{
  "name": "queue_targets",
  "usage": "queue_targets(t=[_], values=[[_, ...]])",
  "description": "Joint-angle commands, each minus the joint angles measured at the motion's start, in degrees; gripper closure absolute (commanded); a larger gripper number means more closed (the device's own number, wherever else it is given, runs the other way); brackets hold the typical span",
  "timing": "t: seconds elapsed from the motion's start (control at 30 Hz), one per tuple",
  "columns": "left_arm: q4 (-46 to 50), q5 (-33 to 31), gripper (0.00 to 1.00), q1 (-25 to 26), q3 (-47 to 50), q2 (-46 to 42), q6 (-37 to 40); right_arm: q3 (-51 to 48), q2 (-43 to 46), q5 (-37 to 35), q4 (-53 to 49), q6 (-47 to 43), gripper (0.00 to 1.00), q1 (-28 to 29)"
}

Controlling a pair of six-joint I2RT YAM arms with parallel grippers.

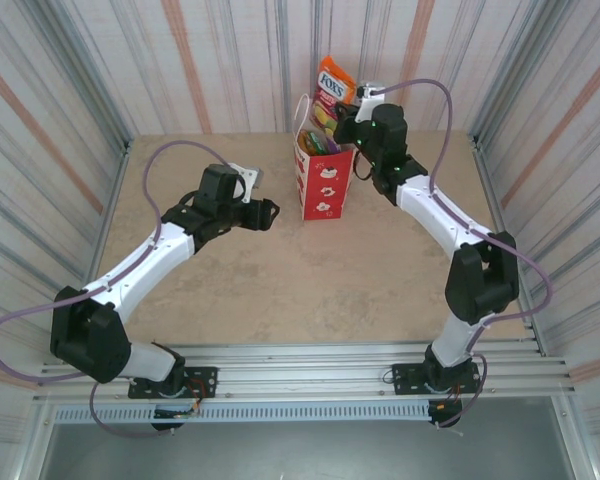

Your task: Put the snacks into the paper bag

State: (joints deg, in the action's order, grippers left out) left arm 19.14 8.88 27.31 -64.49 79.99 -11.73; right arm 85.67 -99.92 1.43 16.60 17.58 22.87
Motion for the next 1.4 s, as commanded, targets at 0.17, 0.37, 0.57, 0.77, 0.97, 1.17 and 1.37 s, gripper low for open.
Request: queue_targets(t=[0.17,0.37,0.57,0.77,0.97,1.17,1.37], values=[[-0.77,-0.28,0.21,-0.60,-1.96,0.26,1.27,4.44,-4.66,0.25,5.48,2.82,0.91,1.12],[-0.76,0.20,0.23,-0.69,-2.22,0.09,1.60,0.83,-0.81,1.01,3.88,2.31,0.56,0.99],[-2.02,3.14,0.25,-0.69,-3.53,0.08,1.86,-3.60,6.33,1.90,0.06,1.71,0.53,-0.70],[-3.30,4.45,0.25,-0.68,-5.15,0.65,1.71,-0.91,8.47,7.04,-10.56,5.00,0.52,-3.38],[-2.62,4.99,0.25,-0.68,-6.83,1.57,2.23,6.48,4.97,8.32,-22.80,3.51,0.56,-3.46],[-2.15,4.76,0.25,-0.68,-6.97,1.14,2.87,17.74,-2.03,4.08,-34.66,0.77,0.48,-2.97],[-1.82,4.38,0.25,-0.70,-6.97,1.00,3.55,28.42,-9.24,1.82,-42.42,-2.43,0.44,-2.94]])
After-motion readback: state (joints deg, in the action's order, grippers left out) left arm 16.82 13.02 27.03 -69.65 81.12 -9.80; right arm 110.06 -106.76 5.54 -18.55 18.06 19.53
